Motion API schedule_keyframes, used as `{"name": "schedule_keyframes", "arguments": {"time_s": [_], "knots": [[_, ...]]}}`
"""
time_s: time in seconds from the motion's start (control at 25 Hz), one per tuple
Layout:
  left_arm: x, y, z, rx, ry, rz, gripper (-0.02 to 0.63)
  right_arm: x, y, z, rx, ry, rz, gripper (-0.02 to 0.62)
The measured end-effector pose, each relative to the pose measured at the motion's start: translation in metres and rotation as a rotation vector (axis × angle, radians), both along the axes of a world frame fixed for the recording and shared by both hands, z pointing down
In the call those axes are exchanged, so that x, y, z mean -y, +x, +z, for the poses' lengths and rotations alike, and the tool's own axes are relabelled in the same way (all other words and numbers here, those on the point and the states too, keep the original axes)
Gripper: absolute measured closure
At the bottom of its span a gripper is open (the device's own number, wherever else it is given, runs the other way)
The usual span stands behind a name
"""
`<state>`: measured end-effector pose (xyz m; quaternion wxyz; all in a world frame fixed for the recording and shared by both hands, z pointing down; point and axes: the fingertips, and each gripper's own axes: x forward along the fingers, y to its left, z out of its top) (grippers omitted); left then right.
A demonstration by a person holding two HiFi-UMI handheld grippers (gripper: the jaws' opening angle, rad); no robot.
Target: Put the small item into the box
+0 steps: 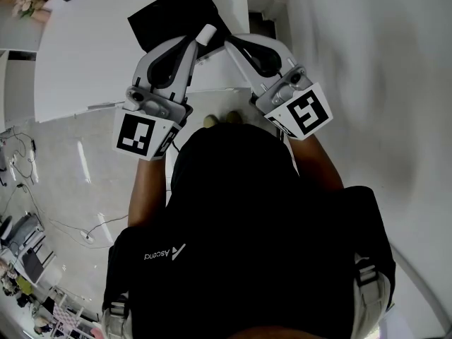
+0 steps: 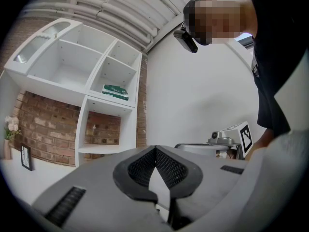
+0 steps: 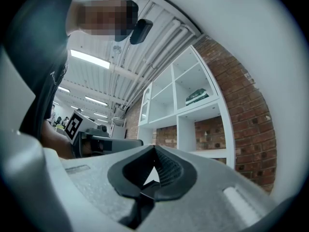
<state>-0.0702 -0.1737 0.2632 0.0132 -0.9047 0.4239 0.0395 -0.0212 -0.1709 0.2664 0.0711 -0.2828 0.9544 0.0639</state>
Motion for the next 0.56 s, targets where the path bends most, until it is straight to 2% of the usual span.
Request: {"name": "schedule_keyframes", "arguments": {"time_s": [0.36, 0.56], "knots": [[0.001, -0.001, -0.004, -0.024, 0.004, -0.014, 0.607, 0.002, 0.002, 0.001, 0.003, -0.002, 0.003, 0.595], [-0.001, -0.004, 0.007, 0.012, -0.006, -0.013, 0.607, 0.003, 0.003, 0.005, 0.005, -0.002, 0.006, 0.595]]}}
